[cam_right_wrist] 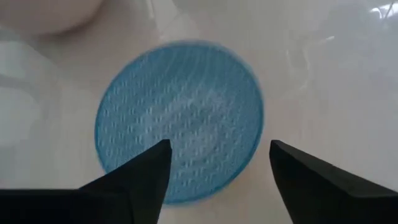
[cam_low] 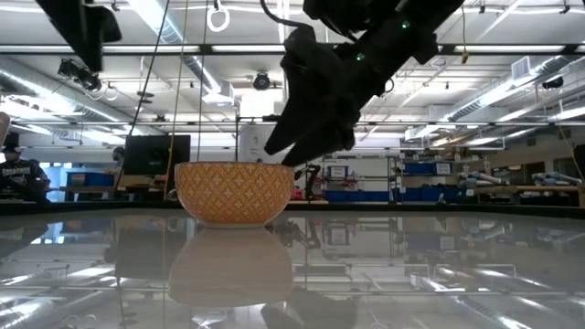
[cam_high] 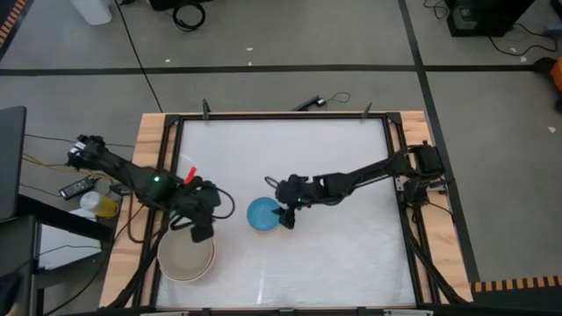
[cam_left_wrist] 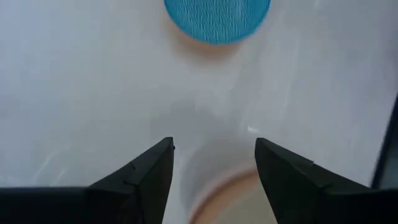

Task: Nest bowls inside each other
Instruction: Stack the blue bowl on top of the white bowl

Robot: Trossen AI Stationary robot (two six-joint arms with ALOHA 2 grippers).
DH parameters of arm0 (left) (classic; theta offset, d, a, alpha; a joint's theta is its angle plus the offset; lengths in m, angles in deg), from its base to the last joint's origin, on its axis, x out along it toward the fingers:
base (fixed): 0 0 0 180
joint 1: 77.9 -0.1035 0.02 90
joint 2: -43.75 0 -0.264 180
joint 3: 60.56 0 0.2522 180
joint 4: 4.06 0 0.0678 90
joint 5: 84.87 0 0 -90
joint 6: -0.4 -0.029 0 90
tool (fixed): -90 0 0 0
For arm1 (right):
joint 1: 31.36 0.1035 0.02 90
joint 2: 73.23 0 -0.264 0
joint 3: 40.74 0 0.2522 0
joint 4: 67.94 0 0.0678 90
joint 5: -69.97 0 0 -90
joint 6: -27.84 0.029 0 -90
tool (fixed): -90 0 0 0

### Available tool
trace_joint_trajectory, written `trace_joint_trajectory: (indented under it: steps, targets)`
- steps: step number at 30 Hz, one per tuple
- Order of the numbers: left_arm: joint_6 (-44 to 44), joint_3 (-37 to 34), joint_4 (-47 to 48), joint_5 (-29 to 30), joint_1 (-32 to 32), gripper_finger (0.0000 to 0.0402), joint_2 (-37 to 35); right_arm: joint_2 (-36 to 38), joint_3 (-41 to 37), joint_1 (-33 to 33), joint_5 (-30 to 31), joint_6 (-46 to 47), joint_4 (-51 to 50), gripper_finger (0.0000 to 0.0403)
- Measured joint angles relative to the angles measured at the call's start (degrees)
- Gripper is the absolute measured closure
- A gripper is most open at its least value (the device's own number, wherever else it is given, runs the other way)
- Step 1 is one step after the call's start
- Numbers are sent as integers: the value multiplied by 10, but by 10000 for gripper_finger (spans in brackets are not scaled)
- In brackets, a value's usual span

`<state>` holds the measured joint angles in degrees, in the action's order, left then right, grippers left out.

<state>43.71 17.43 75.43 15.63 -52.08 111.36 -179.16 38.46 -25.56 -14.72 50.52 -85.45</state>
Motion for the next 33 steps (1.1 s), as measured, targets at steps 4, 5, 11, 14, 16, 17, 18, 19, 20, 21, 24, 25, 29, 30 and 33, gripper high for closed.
trace_joint_trajectory:
  steps: [4, 5, 11, 14, 16, 17, 18, 19, 20, 21, 24, 25, 29, 30, 33]
  targets:
    - [-29, -33, -55, 10, -28, 173, 0, 1, 0, 9, 23, 9, -8, 109]
    - [-34, -40, -60, 11, -36, 173, 0, 1, 0, 10, 31, 12, -12, 109]
    - [-55, -67, -102, 33, -89, 173, -1, -23, -3, 0, 53, 28, -18, 127]
    - [-93, -94, -151, 31, -113, 173, -1, -40, -3, -4, 22, 29, -3, 142]
    - [-105, -112, -183, 25, -126, 173, 0, -51, -2, -5, 1, 26, 2, 163]
    - [-108, -120, -197, 23, -131, 173, -1, -55, -2, -4, -4, 23, 0, 178]
    - [-109, -129, -210, 23, -136, 173, -1, -57, -3, -4, -5, 19, -5, 197]
    - [-109, -135, -220, 23, -142, 173, 0, -57, -4, -4, -5, 16, -9, 221]
    - [-109, -139, -226, 23, -146, 173, 0, -57, -4, -4, -4, 13, -7, 248]
    - [-108, -141, -234, 23, -149, 173, 0, -55, -4, -4, -4, 14, 0, 277]
    - [-97, -141, -263, 24, -152, 173, 0, -47, -3, -5, 10, 8, 20, 367]
    - [-97, -141, -281, 23, -152, 173, 0, -47, -3, -4, 21, 1, 26, 380]
    - [-96, -141, -358, 23, -150, 173, 0, -47, -3, 8, 113, -6, 59, 368]
    - [-97, -141, -376, 23, -150, 173, 0, -47, 0, 11, 151, -5, 58, 366]
    - [-103, -141, -410, 45, -150, 173, -1, -47, 3, 25, 265, -5, 54, 370]
